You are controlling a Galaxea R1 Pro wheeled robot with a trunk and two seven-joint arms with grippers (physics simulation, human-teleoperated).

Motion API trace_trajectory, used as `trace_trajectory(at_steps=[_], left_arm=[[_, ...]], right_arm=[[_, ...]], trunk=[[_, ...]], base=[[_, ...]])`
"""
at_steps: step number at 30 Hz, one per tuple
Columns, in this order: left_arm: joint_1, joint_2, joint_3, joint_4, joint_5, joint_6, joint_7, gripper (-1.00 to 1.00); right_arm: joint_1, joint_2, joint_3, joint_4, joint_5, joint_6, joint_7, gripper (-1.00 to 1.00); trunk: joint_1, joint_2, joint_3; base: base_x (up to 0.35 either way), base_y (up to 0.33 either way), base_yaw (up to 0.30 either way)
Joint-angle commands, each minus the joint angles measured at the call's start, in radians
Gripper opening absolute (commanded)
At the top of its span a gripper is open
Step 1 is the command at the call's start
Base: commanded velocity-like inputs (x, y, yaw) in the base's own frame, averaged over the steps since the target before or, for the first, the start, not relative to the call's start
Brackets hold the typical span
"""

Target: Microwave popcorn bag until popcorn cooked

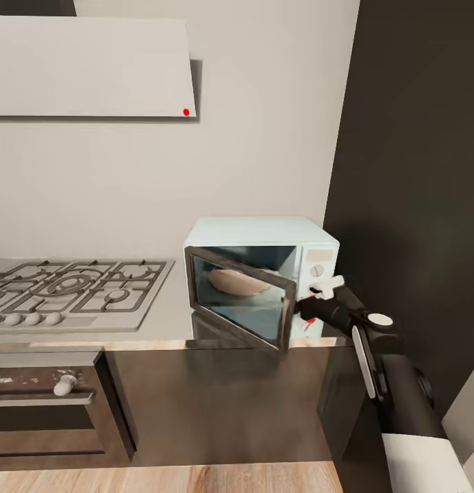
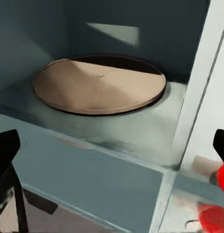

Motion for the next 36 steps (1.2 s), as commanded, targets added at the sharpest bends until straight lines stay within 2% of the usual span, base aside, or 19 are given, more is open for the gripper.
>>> trace_trajectory(at_steps=[1,6,14,36], left_arm=[[0.0,0.0,0.003,-0.001,0.006,-0.001,-0.001,1.0],[0.001,0.0,0.003,-0.001,0.006,-0.001,-0.001,1.0],[0.0,-0.001,0.004,-0.001,0.006,-0.002,-0.001,1.0],[0.0,0.0,0.004,-0.001,0.006,-0.003,0.0,1.0]], right_arm=[[-0.001,0.0,-0.001,-0.001,0.011,0.002,0.016,1.0],[-0.001,-0.005,-0.002,0.001,0.014,0.0,0.066,1.0],[-0.001,-0.006,-0.003,0.0,0.013,0.0,0.072,1.0],[-0.001,0.009,0.003,0.013,0.009,0.011,0.074,1.0]], trunk=[[0.0,-0.001,-0.001],[0.0,-0.001,-0.001],[0.0,-0.001,-0.001],[0.0,-0.001,-0.001]], base=[[0.0,0.0,0.0],[0.0,0.0,0.0],[-0.053,0.009,0.0],[-0.228,0.171,0.0]])
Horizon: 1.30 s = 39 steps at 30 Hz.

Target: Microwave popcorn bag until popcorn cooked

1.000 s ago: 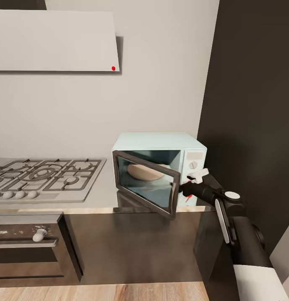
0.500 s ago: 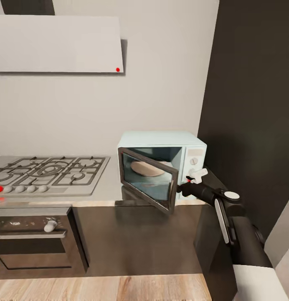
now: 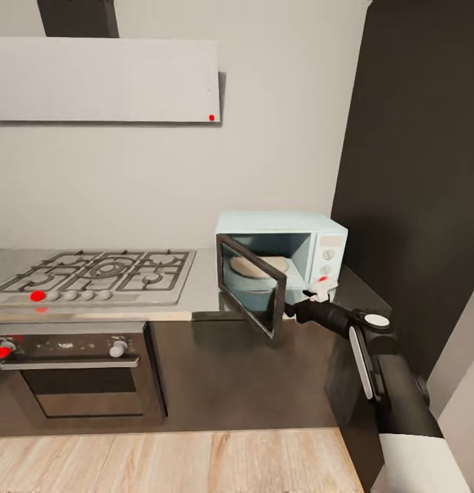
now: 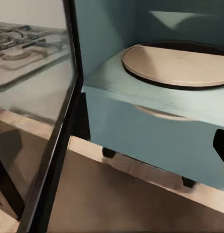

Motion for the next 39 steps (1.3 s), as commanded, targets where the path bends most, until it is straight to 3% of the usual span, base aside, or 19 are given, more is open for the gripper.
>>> trace_trajectory(at_steps=[1,4,9,12,17,23,26,39], left_arm=[[0.0,0.0,0.003,-0.001,0.006,-0.001,-0.001,1.0],[0.001,0.0,0.003,-0.001,0.006,-0.001,-0.001,1.0],[0.001,0.0,0.003,-0.001,0.006,-0.001,0.0,1.0],[0.0,0.0,0.003,-0.001,0.006,-0.001,0.0,1.0],[0.0,0.0,0.003,-0.001,0.006,-0.001,0.0,1.0],[0.0,0.0,0.003,-0.001,0.006,-0.001,0.0,1.0],[0.001,0.0,0.003,-0.001,0.006,-0.001,-0.001,1.0],[0.001,0.0,0.003,-0.001,0.006,-0.001,-0.002,1.0]], right_arm=[[-0.001,0.001,-0.002,-0.001,0.008,0.003,0.011,1.0],[-0.001,0.006,-0.001,-0.001,0.007,-0.001,0.011,1.0],[-0.001,0.081,-0.002,0.012,0.006,-0.005,0.017,1.0],[-0.001,0.093,-0.002,0.035,0.007,-0.025,0.028,1.0],[-0.001,0.099,-0.002,0.069,0.006,-0.075,0.055,1.0],[-0.001,0.097,-0.004,0.077,0.006,-0.076,0.252,1.0],[-0.001,0.097,-0.006,0.083,0.005,-0.077,0.309,1.0],[-0.001,0.095,-0.014,0.086,0.007,-0.079,0.323,1.0]], trunk=[[0.0,-0.001,-0.001],[0.0,-0.001,-0.001],[0.0,-0.001,-0.001],[0.0,-0.001,-0.001],[0.0,-0.001,-0.001],[0.0,-0.001,-0.001],[0.0,-0.001,-0.001],[0.0,-0.001,-0.001]], base=[[-0.197,0.184,0.0],[-0.144,0.141,0.0],[-0.106,0.105,0.0],[-0.043,0.043,0.0],[-0.003,0.003,0.0],[0.0,0.0,0.0],[0.0,0.0,0.0],[0.0,0.072,0.0]])
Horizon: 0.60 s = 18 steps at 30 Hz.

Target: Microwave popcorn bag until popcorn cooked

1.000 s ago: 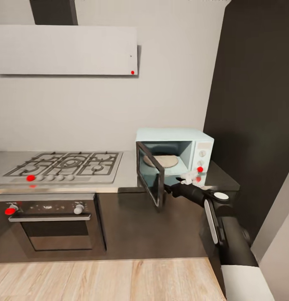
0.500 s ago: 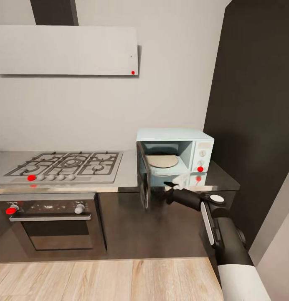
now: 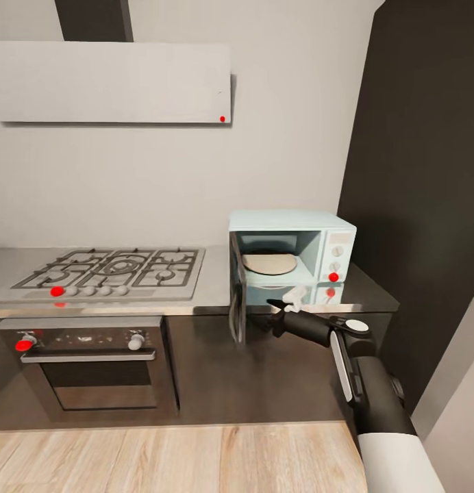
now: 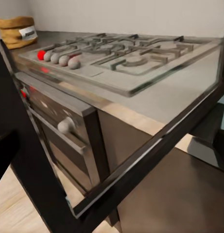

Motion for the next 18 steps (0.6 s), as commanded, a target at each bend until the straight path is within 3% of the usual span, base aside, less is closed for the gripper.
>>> trace_trajectory(at_steps=[1,18], left_arm=[[0.0,0.0,0.003,-0.001,0.006,-0.001,-0.001,1.0],[0.0,0.0,0.003,-0.001,0.006,-0.001,-0.001,1.0]], right_arm=[[-0.001,0.001,-0.003,-0.001,0.007,0.007,0.008,1.0],[-0.001,-0.005,-0.006,-0.003,0.007,0.007,0.01,1.0]], trunk=[[0.0,-0.001,-0.001],[0.0,-0.001,-0.001]], base=[[0.0,0.098,0.0],[0.0,0.043,0.0]])
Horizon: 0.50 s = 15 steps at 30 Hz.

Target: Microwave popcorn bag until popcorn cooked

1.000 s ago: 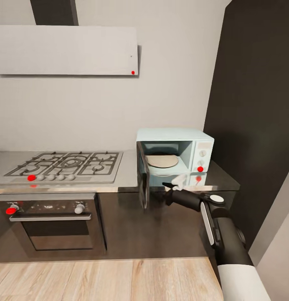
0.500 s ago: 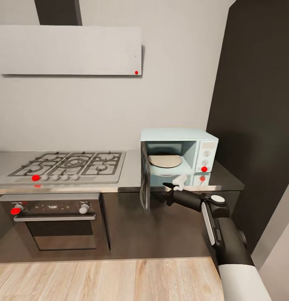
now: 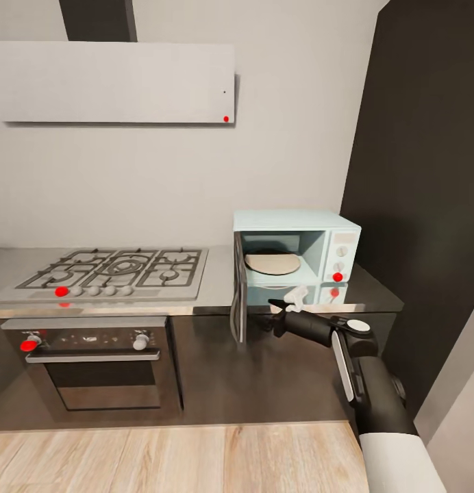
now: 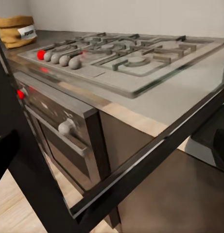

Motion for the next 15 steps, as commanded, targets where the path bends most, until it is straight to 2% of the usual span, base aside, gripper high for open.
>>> trace_trajectory(at_steps=[1,5,7,8,10,13,15], left_arm=[[0.0,0.0,0.003,-0.001,0.006,-0.001,-0.001,1.0],[0.0,0.0,0.003,-0.001,0.006,-0.001,-0.001,1.0],[0.0,0.0,0.003,-0.001,0.006,-0.001,-0.001,1.0],[0.0,0.0,0.003,-0.001,0.006,-0.001,-0.001,1.0],[0.001,0.0,0.003,-0.001,0.006,-0.001,-0.001,1.0],[0.0,0.0,0.003,-0.001,0.006,-0.001,0.0,1.0],[0.0,0.0,0.003,-0.001,0.006,-0.001,0.0,1.0]], right_arm=[[-0.001,0.001,-0.003,-0.001,0.007,0.006,0.008,1.0],[-0.001,0.004,-0.018,-0.002,0.01,0.005,-0.002,1.0],[-0.001,0.0,-0.06,-0.005,0.013,0.005,-0.011,1.0],[-0.001,-0.005,-0.106,-0.007,0.017,0.005,-0.022,1.0],[-0.001,-0.008,-0.159,-0.009,0.019,0.005,-0.03,1.0],[-0.001,-0.009,-0.19,-0.015,0.021,0.0,-0.034,1.0],[-0.001,-0.009,-0.195,-0.016,0.022,-0.012,-0.038,1.0]], trunk=[[0.0,-0.001,-0.001],[0.0,-0.001,-0.001],[0.0,-0.001,-0.001],[0.0,-0.001,-0.001],[0.0,-0.001,-0.001],[0.0,-0.001,-0.001],[0.0,-0.001,-0.001]], base=[[0.0,0.0,0.0],[0.0,0.0,0.0],[0.0,0.0,0.0],[0.0,0.0,0.0],[0.0,0.0,0.0],[0.0,0.0,0.0],[0.0,0.0,0.0]])
